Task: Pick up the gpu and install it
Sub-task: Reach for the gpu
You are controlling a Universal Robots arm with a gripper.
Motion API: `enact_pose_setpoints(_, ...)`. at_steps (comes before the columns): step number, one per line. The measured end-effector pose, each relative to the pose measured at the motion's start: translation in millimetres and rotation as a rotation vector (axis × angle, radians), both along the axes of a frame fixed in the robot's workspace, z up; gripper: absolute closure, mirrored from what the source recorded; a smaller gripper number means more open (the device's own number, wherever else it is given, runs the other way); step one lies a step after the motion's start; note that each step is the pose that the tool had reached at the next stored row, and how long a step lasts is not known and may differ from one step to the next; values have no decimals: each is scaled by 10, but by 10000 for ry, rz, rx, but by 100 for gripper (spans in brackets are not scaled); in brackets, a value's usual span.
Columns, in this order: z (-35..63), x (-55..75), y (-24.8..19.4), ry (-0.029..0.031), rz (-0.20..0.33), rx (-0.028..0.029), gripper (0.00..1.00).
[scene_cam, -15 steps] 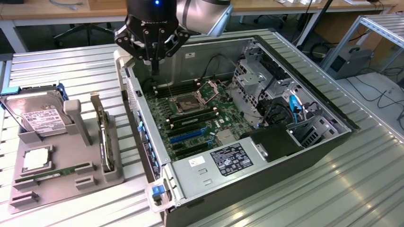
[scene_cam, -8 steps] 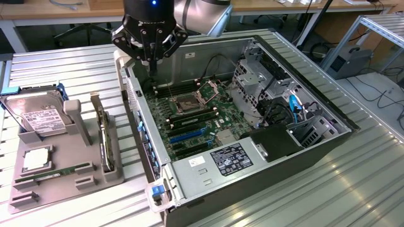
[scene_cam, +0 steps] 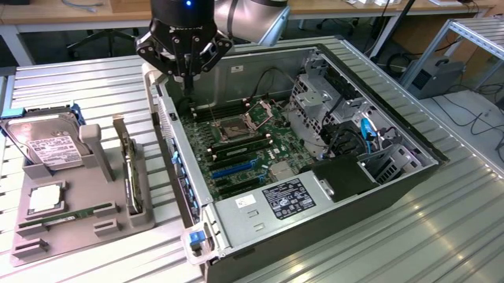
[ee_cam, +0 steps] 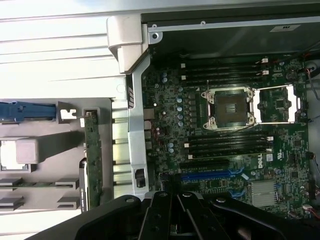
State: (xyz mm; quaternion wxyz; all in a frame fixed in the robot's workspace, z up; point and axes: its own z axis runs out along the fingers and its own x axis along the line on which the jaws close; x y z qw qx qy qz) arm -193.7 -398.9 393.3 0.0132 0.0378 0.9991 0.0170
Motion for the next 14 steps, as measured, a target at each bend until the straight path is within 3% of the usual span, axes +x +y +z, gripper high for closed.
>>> enact_pose_setpoints(14,0,-66,0,-1,-1,-9,89)
